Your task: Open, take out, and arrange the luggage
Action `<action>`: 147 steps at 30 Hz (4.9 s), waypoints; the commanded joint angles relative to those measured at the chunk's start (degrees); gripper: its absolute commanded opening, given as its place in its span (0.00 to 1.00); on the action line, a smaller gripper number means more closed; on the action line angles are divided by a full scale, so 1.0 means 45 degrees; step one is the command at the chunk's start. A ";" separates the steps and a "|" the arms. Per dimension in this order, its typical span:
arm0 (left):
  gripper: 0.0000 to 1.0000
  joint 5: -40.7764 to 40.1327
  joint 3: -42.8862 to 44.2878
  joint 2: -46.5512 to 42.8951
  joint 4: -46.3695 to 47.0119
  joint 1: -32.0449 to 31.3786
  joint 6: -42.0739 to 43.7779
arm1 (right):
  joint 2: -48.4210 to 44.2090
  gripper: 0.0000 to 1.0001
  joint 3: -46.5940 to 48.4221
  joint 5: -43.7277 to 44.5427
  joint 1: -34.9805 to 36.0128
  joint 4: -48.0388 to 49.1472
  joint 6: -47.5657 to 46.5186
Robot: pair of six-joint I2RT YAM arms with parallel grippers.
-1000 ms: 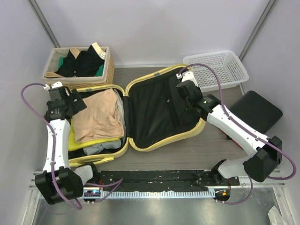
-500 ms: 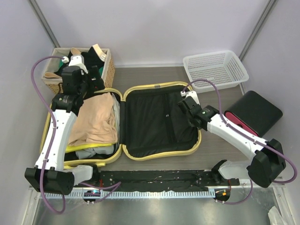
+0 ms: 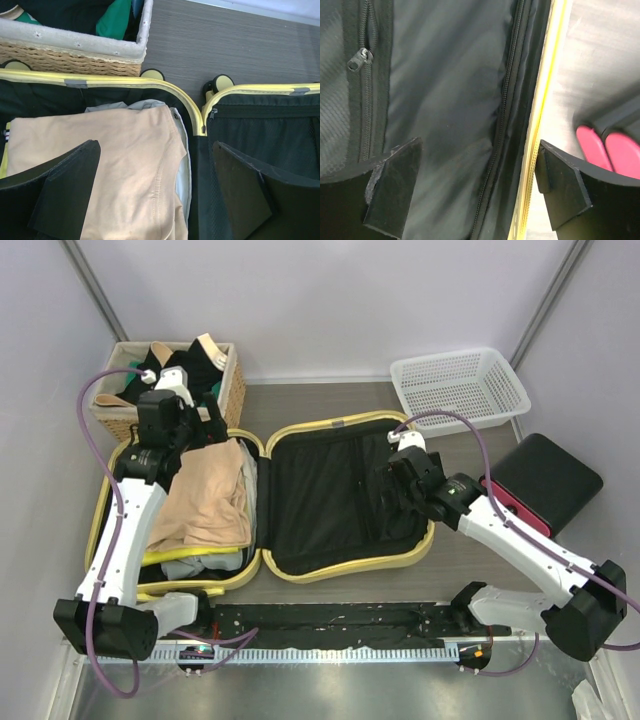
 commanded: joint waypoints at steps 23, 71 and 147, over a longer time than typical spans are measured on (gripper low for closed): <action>1.00 0.0917 0.0117 0.0076 0.0369 -0.0028 0.0081 | -0.2231 0.94 -0.0131 0.2576 0.0439 0.4029 -0.0356; 1.00 0.0919 -0.0195 0.0019 -0.0098 -0.0028 0.0529 | -0.2169 0.79 -0.0292 -0.2288 -0.4268 0.2075 0.0544; 1.00 0.2655 -0.1836 -0.0861 0.0838 0.2999 -0.0603 | 0.8084 0.01 0.7075 -0.2095 0.5381 0.7136 0.2692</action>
